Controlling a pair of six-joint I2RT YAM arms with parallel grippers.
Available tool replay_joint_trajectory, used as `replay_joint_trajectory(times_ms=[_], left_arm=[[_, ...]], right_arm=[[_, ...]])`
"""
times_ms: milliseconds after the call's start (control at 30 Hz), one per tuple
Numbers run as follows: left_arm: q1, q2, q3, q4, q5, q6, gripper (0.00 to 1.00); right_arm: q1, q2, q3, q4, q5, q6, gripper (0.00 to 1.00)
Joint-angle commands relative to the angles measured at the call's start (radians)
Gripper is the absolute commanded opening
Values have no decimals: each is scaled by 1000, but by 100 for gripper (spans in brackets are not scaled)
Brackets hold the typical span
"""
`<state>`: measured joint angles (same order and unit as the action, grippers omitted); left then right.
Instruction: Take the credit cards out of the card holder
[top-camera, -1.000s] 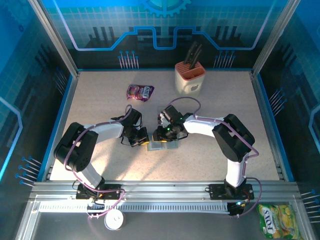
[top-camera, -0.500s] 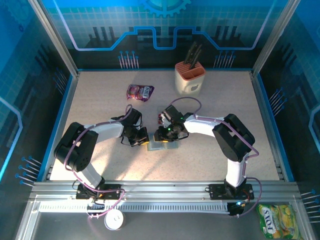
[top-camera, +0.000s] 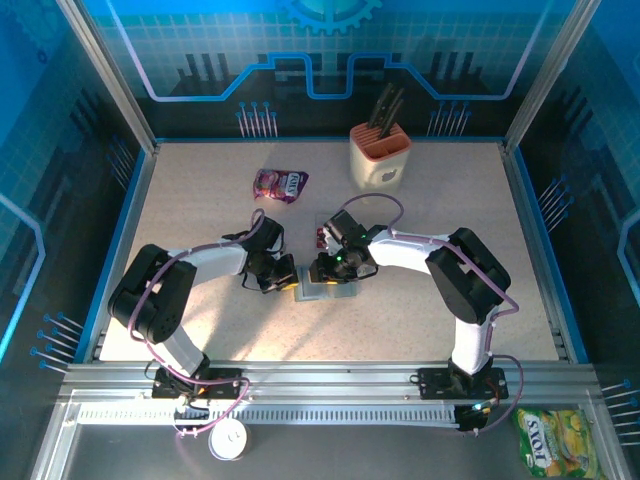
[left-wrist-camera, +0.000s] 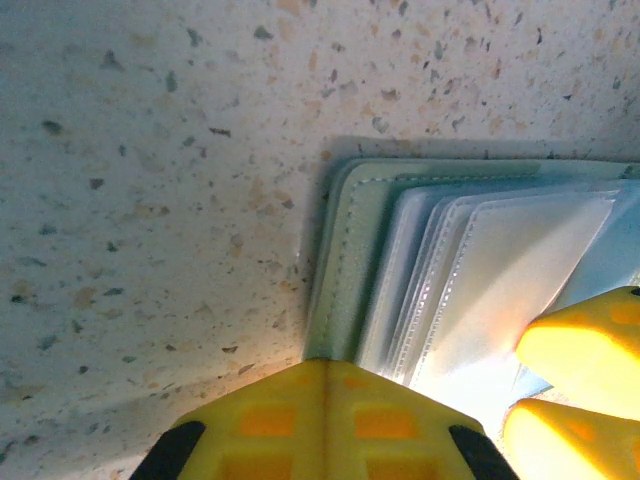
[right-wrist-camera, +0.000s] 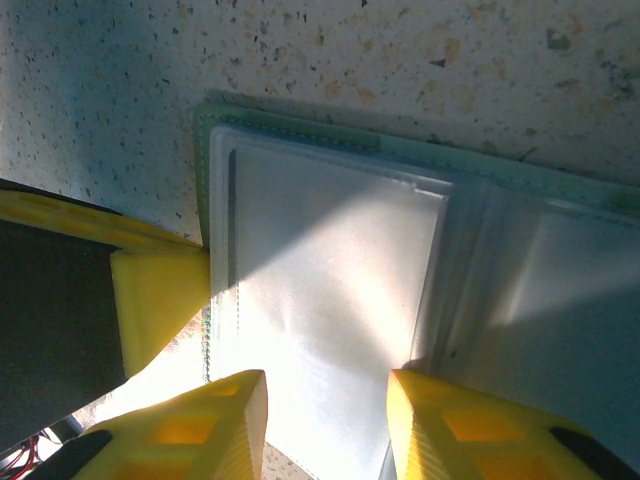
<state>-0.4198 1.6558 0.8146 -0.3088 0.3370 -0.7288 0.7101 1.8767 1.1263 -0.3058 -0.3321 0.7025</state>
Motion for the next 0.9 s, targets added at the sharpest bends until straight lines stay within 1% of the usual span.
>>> replay_joint_trajectory(times_ms=[0,200,467,567,733,867], left_arm=[[9,8,12,-42,-7,20,2],[9,0,22,-47,-2,18,2],[9,-60,37,-44,5,-8,2],[9,-57,37,-17,34,-31,3],[5,-49,14,74,100,-90,8],[3,-46,-1,119,121,-113,12]], right_arm=[[-12,-14,-20,-25,10,-12,38],[-14,-10,-26,-24,16,-15,38],[-21,-9,-41,-6,10,-12,37],[-26,-10,-50,5,5,-11,37],[-32,-14,-66,22,-5,-5,37],[-37,-19,-78,32,-8,-1,37]])
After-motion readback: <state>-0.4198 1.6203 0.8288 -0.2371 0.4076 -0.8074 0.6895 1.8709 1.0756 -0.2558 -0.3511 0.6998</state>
